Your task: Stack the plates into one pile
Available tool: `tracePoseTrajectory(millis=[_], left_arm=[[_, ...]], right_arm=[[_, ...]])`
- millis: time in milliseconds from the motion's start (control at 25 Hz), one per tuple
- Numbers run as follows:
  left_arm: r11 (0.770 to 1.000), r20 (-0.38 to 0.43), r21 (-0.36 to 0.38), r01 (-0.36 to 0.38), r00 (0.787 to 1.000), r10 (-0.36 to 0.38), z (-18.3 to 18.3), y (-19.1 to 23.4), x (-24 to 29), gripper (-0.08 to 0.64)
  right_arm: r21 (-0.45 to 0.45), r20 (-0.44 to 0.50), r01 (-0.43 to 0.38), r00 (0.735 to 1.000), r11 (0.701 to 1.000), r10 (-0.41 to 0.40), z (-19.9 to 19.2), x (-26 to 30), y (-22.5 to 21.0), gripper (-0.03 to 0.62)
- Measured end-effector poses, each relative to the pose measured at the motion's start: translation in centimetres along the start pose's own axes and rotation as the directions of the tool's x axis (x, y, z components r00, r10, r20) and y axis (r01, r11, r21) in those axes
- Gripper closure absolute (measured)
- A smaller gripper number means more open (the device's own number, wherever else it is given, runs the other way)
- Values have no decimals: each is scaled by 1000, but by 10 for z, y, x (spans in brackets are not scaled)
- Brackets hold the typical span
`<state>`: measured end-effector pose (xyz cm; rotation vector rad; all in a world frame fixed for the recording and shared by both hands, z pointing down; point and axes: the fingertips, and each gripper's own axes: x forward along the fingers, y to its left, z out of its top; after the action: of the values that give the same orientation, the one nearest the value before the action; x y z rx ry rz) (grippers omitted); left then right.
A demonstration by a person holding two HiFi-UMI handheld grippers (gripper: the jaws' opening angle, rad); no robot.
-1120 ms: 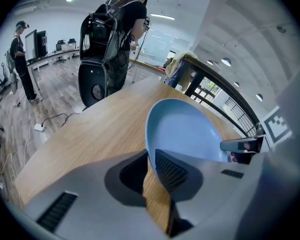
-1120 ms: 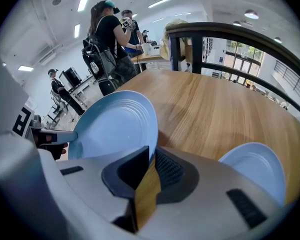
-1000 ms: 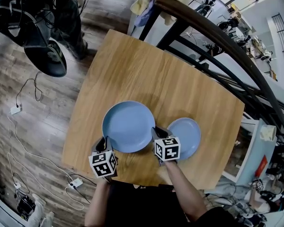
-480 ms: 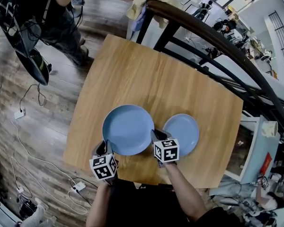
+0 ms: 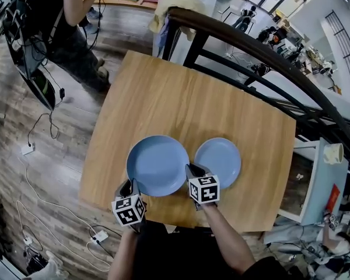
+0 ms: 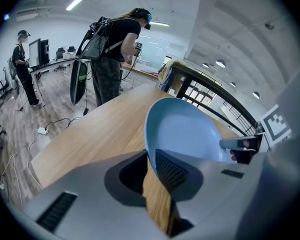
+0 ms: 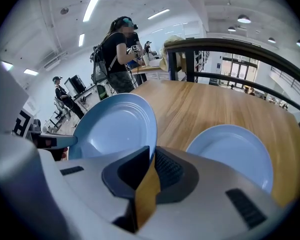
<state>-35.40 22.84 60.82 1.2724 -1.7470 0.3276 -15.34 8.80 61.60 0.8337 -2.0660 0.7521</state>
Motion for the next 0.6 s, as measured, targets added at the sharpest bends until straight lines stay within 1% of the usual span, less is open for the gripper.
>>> tracePoseTrajectory(millis=[240, 600], left_arm=[[1000, 6, 8, 3, 1000, -4, -11, -11, -9, 497], [999, 15, 43, 18, 1000, -19, -24, -33, -25, 495]], right_arm=[[7, 20, 2, 1000, 1000, -2, -9, -14, -6, 541], [22, 56, 7, 998, 1000, -9, -22, -43, -16, 543]])
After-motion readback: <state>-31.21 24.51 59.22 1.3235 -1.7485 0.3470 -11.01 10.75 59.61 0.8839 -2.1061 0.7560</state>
